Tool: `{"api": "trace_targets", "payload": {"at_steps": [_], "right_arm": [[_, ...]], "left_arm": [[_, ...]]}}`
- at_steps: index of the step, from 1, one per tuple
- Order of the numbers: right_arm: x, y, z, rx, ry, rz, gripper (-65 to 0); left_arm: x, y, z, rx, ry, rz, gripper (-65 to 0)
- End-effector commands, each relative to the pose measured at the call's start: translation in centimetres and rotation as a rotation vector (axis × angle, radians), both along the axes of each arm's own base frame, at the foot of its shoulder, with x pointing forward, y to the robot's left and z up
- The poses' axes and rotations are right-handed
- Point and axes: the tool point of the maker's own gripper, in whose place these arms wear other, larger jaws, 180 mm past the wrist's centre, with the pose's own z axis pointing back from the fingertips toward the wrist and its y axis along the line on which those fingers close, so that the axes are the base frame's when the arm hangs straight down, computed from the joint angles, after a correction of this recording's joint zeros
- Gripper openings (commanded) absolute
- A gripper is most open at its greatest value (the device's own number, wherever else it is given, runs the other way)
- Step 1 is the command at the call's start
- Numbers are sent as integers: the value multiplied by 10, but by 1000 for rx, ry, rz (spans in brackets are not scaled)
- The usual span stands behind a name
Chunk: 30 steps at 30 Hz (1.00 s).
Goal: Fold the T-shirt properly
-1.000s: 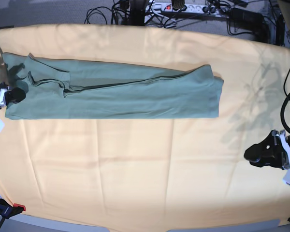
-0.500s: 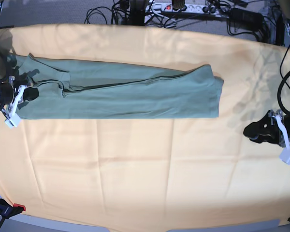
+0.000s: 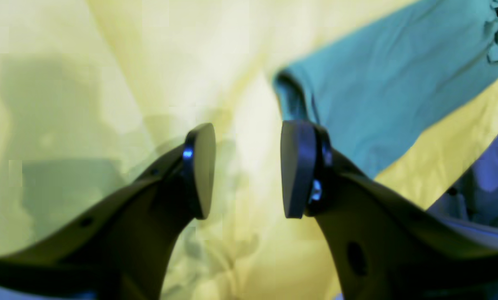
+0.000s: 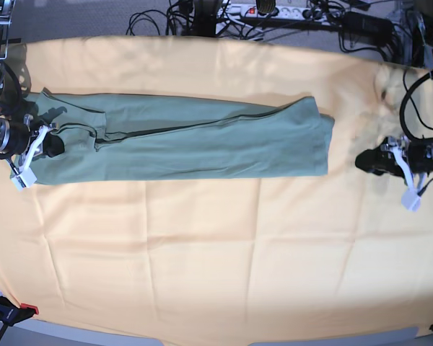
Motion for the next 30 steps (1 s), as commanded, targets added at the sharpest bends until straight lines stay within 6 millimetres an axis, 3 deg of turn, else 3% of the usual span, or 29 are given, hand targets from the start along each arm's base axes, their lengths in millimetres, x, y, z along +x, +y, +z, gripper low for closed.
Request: {"api": "trace_targets", "payload": {"at_steps": [1, 12, 24, 30], "right_arm": [[-6, -6, -6, -44, 39, 6, -650], [-7, -6, -5, -40, 42, 7, -650], [-7, -8, -6, -46, 50, -6, -650], [-7, -8, -6, -46, 51, -9, -650]], "left_arm": [[7, 6, 15, 2, -44, 9, -371], [-24, -4, -19, -36, 55, 17, -363], [-29, -36, -43, -82, 98, 16, -364], [-42, -67, -53, -100, 140, -85, -364]]}}
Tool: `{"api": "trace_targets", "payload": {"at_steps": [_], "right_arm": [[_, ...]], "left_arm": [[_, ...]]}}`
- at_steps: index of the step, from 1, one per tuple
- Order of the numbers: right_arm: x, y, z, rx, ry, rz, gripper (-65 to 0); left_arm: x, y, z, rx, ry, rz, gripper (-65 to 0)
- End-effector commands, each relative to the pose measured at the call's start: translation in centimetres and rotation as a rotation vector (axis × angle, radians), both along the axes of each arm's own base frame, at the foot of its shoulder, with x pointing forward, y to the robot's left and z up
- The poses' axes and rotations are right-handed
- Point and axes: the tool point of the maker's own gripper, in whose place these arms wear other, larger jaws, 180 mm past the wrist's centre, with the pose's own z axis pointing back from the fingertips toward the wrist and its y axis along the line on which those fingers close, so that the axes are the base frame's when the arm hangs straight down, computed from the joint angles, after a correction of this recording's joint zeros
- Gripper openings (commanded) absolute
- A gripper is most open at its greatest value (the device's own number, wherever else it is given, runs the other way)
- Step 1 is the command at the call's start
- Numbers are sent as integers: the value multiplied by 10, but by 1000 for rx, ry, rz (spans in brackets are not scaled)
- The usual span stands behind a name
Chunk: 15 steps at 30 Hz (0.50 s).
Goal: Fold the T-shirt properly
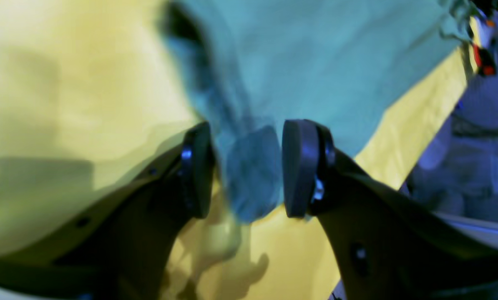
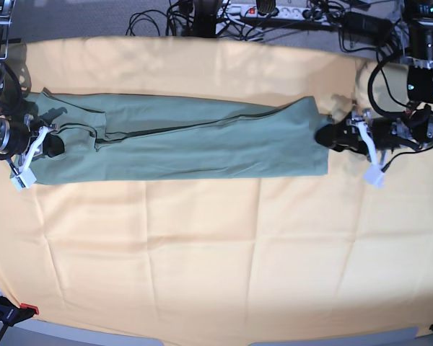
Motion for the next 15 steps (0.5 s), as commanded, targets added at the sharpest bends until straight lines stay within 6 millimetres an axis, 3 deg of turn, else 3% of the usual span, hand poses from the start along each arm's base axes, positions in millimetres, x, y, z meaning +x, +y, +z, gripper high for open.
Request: {"api": "trace_targets", "payload": {"at_steps": [1, 4, 9, 11, 13, 15], "right_arm": [[-8, -8, -6, -51, 47, 5, -650], [-7, -8, -6, -51, 47, 5, -650], [-8, -8, -7, -53, 52, 6, -650], [-8, -8, -7, -53, 51, 6, -650], [-8, -8, -7, -53, 51, 6, -650], [-8, -8, -7, -54, 51, 6, -650]], "left_arm": [[-9, 4, -7, 56, 43, -41, -364], [-10, -6, -8, 46, 40, -69, -364], [7, -12, 10, 44, -32, -86, -387], [15, -14, 17, 36, -58, -80, -469], [20, -15, 21, 30, -75, -75, -624], [24, -14, 24, 37, -87, -77, -650]]}}
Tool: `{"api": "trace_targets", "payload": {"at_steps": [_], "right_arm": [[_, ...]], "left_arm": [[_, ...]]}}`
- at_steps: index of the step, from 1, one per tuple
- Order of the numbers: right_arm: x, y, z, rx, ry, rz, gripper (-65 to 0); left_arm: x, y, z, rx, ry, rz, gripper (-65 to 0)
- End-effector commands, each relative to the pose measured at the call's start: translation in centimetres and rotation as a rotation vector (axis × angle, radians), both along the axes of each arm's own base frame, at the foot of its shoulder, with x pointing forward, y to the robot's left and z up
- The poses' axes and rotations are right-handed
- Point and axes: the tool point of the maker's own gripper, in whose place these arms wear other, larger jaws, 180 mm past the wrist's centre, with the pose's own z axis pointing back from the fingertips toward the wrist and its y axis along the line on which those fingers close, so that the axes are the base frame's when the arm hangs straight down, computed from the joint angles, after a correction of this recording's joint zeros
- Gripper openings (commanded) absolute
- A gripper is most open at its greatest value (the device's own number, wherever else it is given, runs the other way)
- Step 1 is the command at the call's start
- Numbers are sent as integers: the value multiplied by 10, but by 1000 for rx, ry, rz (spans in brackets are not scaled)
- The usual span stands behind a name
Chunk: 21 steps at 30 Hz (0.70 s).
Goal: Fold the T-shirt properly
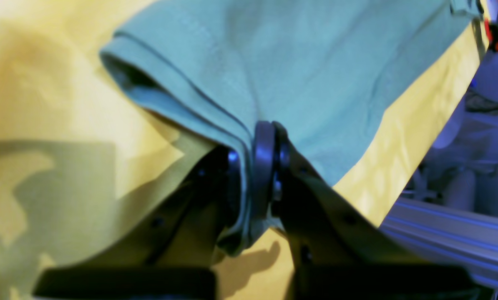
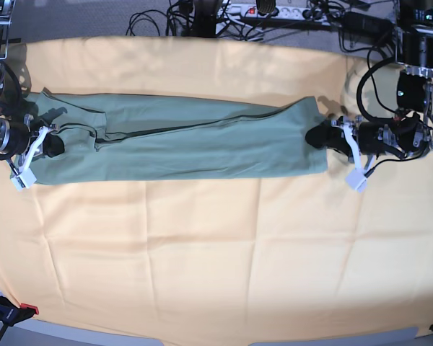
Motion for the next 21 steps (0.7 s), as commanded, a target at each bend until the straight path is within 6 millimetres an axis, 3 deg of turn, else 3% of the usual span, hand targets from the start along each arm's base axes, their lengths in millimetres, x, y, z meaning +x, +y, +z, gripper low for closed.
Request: {"api": "trace_targets", "payload": {"at_steps": [1, 12, 21], "right_arm": [[-8, -8, -7, -52, 49, 6, -650], [-7, -8, -6, -52, 45, 6, -650], [-6, -8, -5, -52, 42, 6, -650]], "left_arm": [[15, 5, 18, -2, -58, 8, -650], [39, 30, 46, -7, -150, 96, -650], [29, 0, 77, -230, -195, 0, -650]]}}
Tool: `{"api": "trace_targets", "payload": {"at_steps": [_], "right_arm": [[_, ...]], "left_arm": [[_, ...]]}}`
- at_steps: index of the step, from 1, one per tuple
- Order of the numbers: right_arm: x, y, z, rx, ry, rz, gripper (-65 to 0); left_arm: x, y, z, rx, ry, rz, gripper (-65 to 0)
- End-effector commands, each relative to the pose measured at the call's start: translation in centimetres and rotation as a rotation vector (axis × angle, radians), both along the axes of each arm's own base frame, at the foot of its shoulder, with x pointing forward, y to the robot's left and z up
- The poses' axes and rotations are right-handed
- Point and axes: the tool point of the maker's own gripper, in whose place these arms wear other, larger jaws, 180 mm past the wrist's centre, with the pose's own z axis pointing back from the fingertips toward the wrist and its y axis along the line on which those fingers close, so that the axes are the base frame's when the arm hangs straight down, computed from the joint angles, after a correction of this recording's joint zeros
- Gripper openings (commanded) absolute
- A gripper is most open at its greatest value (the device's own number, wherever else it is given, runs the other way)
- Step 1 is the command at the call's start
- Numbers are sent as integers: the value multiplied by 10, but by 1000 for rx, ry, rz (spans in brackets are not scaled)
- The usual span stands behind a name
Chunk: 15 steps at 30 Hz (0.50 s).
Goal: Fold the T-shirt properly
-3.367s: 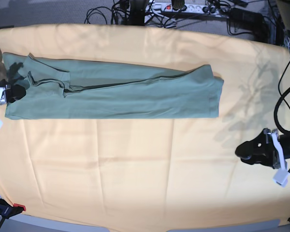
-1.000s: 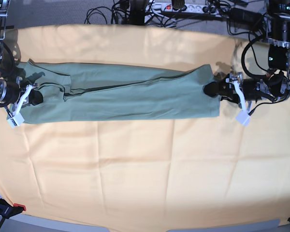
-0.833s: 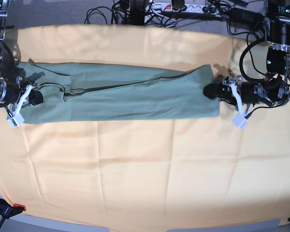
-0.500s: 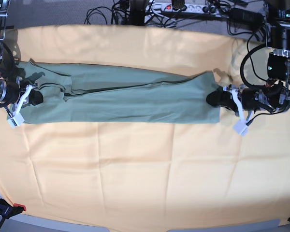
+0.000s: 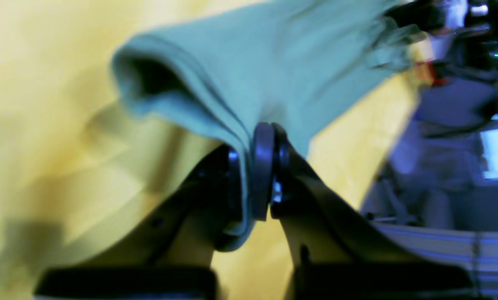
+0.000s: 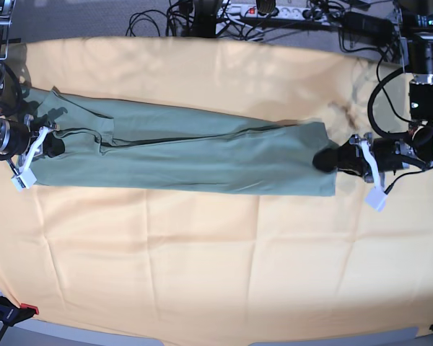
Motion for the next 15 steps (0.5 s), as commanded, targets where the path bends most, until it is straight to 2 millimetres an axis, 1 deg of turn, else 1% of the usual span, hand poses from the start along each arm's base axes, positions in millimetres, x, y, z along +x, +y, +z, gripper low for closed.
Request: {"api": "trace_targets", "payload": {"at_steps": [1, 7, 15], "right_arm": [[-6, -8, -5, -52, 43, 5, -650], [-6, -8, -5, -51, 42, 6, -650], [-6, -8, -5, -52, 43, 6, -650]], "left_arm": [[5, 2, 14, -3, -49, -13, -650], [5, -28, 12, -81, -54, -37, -650], [6, -83, 15, -245, -62, -63, -650]]}}
